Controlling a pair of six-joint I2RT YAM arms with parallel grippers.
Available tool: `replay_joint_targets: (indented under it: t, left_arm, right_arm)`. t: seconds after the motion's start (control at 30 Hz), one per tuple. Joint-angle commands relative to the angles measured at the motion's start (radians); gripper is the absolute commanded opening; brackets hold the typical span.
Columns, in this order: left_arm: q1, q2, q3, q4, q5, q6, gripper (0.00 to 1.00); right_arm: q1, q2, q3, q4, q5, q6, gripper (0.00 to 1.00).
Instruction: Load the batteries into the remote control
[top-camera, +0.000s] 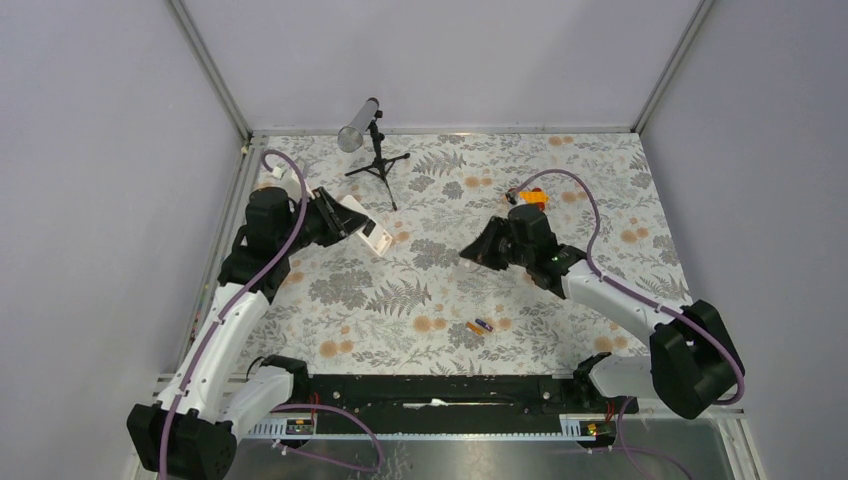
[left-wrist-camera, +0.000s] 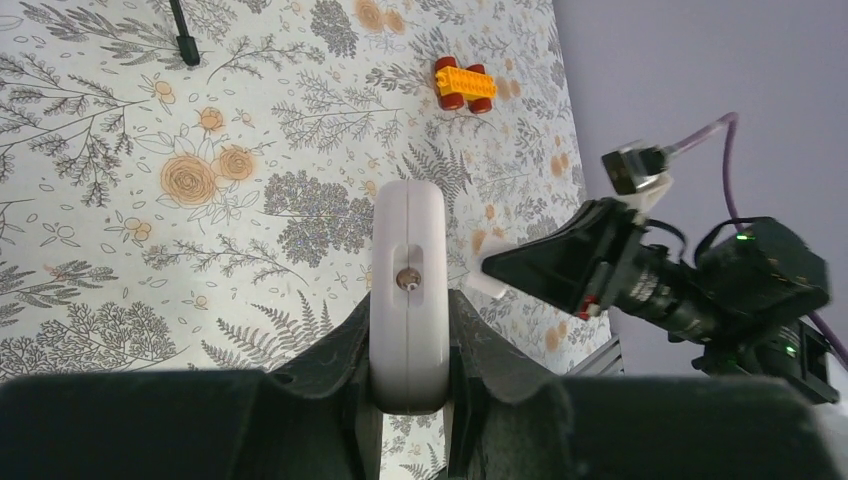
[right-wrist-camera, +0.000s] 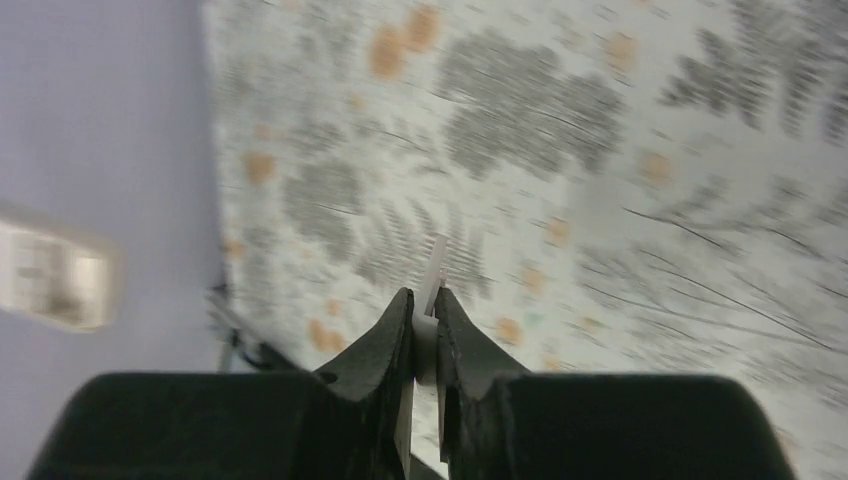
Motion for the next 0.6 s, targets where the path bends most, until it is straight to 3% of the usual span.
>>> replay_joint_targets:
  t: [0.0, 0.2, 0.3, 0.57]
  left_arm:
    - [0.005, -0.023, -0.019, 0.100, 0.055, 0.025, 0.00]
    - [0.005, -0.024, -0.030, 0.144, 0.084, 0.005, 0.00]
    - [0.005, -0.026, -0.030, 0.152, 0.096, 0.002, 0.00]
    - [0.005, -0.043, -0.036, 0.173, 0.101, -0.004, 0.00]
  right_arm:
    - [-0.035, -0.005, -0.107, -0.156, 0.050, -0.270, 0.04]
    - [-0.099, 0.053, -0.200, 0.060, -0.131, -0.274, 0.09]
    - [-0.114, 0.074, -0.196, 0.036, -0.126, -0.273, 0.18]
    - [-0.117, 0.037, -0.154, -0.187, 0.064, -0.308, 0.42]
